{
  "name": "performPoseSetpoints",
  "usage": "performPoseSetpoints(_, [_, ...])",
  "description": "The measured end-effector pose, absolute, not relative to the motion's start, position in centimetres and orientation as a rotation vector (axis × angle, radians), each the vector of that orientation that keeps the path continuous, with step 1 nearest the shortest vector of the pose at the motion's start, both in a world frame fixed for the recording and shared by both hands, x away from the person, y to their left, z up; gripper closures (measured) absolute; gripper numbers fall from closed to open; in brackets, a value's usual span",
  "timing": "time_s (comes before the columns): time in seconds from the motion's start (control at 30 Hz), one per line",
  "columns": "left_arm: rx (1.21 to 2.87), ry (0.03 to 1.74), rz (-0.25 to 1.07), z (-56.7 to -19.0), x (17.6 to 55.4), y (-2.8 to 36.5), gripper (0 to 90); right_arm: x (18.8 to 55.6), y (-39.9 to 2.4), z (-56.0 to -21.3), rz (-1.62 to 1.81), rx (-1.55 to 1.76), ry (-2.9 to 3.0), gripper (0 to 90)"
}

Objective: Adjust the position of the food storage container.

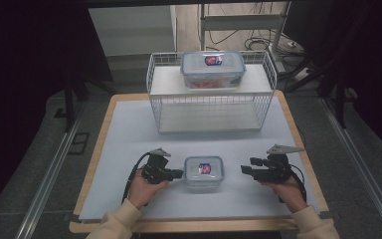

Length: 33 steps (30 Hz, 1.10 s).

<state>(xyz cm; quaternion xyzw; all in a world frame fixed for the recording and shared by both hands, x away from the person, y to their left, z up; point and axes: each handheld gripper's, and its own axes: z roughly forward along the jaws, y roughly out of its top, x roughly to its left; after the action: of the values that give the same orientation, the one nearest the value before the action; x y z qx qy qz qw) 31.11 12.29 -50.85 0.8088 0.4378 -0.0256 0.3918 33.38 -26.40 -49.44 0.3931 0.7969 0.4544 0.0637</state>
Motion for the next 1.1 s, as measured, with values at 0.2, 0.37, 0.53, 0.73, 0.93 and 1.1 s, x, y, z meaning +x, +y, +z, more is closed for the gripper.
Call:
performPoseSetpoints(0.2, [2.014,1.125,-0.050,-50.4,31.0,13.8,88.5,33.4,-26.6,-49.4,1.373,1.196,2.411,39.5])
performPoseSetpoints(0.37, [1.976,1.142,-0.017,-49.9,30.3,15.3,78.1,33.4,-26.5,-49.4,1.371,1.193,2.416,39.0])
performPoseSetpoints(0.53, [1.919,1.194,0.024,-49.3,29.9,16.2,49.7,33.4,-26.4,-49.5,1.370,1.194,2.426,37.9])
performPoseSetpoints(0.73, [1.897,1.222,0.009,-49.3,29.9,16.3,29.8,33.4,-26.2,-49.7,1.373,1.199,2.448,34.7])
performPoseSetpoints(0.93, [1.886,1.215,-0.013,-49.3,29.9,16.3,27.0,33.4,-25.8,-49.8,1.401,1.215,2.481,31.5])
performPoseSetpoints(1.1, [1.874,1.213,-0.033,-49.4,30.0,16.3,26.4,33.4,-25.5,-49.7,1.440,1.226,2.498,29.6])
